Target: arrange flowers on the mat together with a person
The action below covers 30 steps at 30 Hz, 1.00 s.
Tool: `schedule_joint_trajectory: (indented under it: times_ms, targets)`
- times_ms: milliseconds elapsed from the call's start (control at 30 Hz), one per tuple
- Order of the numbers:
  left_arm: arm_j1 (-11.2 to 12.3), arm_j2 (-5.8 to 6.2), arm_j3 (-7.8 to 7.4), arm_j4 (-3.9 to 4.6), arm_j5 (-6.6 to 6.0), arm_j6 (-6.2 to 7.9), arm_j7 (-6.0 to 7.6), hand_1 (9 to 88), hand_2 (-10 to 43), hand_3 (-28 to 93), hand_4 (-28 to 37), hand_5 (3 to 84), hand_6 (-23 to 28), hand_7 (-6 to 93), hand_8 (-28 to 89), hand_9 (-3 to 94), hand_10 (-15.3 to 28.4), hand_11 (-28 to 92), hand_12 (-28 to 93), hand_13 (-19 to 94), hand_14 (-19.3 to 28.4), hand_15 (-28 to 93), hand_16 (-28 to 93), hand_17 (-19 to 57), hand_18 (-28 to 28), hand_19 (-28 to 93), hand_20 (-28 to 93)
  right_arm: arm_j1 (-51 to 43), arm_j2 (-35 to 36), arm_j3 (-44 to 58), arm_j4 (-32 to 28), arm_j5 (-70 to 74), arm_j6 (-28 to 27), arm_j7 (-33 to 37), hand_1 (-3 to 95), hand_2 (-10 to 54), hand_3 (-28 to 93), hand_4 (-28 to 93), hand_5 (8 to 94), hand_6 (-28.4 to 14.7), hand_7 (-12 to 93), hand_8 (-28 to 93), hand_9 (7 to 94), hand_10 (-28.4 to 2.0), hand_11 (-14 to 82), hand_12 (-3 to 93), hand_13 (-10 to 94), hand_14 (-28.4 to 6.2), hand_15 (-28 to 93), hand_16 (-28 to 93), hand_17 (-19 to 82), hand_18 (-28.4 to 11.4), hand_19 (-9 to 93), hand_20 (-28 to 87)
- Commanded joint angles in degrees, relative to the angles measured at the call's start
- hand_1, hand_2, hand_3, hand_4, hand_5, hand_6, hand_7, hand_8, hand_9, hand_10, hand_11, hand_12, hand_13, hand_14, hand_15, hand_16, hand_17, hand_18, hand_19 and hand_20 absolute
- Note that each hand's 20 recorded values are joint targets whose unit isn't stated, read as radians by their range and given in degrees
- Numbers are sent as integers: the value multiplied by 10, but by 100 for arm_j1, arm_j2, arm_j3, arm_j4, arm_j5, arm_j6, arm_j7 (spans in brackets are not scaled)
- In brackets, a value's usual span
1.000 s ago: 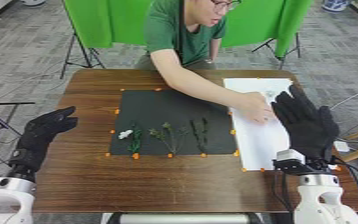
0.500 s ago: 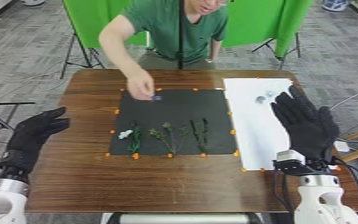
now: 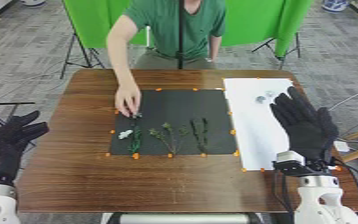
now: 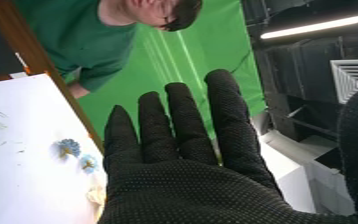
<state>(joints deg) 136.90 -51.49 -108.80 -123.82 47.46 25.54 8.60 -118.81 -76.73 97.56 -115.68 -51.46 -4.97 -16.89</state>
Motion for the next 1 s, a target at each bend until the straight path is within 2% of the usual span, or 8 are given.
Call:
schedule_joint_trajectory:
  times_ms: [33, 200, 367, 567, 667, 800, 900, 1000]
  targets:
    - [61, -50, 26, -13, 245, -98, -178, 216, 252, 653, -283, 483, 44, 98, -76, 512, 150, 184, 104, 417, 174, 149, -16, 103, 99, 45, 183, -35, -8, -33, -24, -49, 17, -25, 94, 5, 724, -162, 428, -38, 85, -71, 365, -160, 31, 115, 250, -130, 60, 116, 122, -122, 2, 200]
    - [14, -50, 27, -46, 632, -304, -288, 228, 115, 679, -283, 473, 55, 93, -70, 498, 149, 186, 106, 408, 174, 145, -13, 97, 101, 43, 179, -31, 44, -42, -25, -24, 137, -102, 95, 2, 726, -162, 430, -36, 87, -72, 366, -159, 31, 115, 244, -113, 54, 108, 122, -120, 3, 200]
    - [-31, -42, 29, -52, 1059, -555, -455, 241, 79, 687, -283, 467, 56, 91, -68, 490, 149, 183, 106, 402, 172, 141, -12, 92, 102, 39, 176, 15, 94, -48, -16, -39, 126, -125, 97, -2, 729, -162, 430, -36, 88, -73, 367, -160, 32, 116, 243, -108, 56, 101, 124, -120, 3, 200]
    - [-65, -53, 81, -55, 1178, -652, -495, 247, 68, 688, -283, 463, 54, 91, -66, 483, 146, 180, 108, 398, 172, 136, -8, 90, 102, 38, 173, 164, 344, -84, 64, -87, 155, -115, 99, -3, 730, -164, 431, -37, 88, -73, 367, -160, 33, 120, 244, -108, 61, 97, 125, -118, 3, 201]
    - [-85, -43, 103, -52, 1306, -703, -534, 248, 65, 690, -283, 462, 53, 93, -66, 482, 146, 179, 108, 397, 172, 134, -7, 90, 102, 37, 172, 304, 632, 4, 128, -357, 266, -142, 108, -13, 729, -164, 431, -37, 89, -73, 367, -160, 34, 122, 245, -110, 63, 96, 125, -119, 3, 202]
    - [-103, -34, 156, -23, 1445, -744, -611, 255, 57, 690, -283, 460, 52, 92, -67, 481, 146, 180, 109, 396, 172, 133, -6, 89, 103, 37, 172, 558, 1221, 105, 141, -1597, 1280, 336, 160, -92, 704, -181, 428, -36, 99, -75, 367, -159, 34, 136, 253, -124, 71, 110, 140, -127, 9, 219]
    - [-93, -27, 185, -27, 1502, -783, -637, 257, 54, 691, -283, 459, 52, 92, -67, 480, 145, 179, 109, 396, 172, 132, -5, 89, 103, 36, 172, 760, 1656, 180, 190, -3266, 1843, 1236, 162, -95, 676, -219, 427, -40, 103, -75, 375, -158, 38, 154, 286, -144, 91, 145, 164, -148, 96, 269]
    - [-117, -16, 217, -18, 1501, -815, -633, 259, 53, 689, -283, 459, 53, 91, -66, 479, 145, 179, 109, 395, 172, 131, -4, 88, 103, 36, 171, 832, 2042, 259, 240, -5060, 1914, 2129, 170, -95, 666, -250, 415, -50, 92, -69, 368, -169, 35, 171, 391, -161, 123, 212, 182, -173, 322, 343]
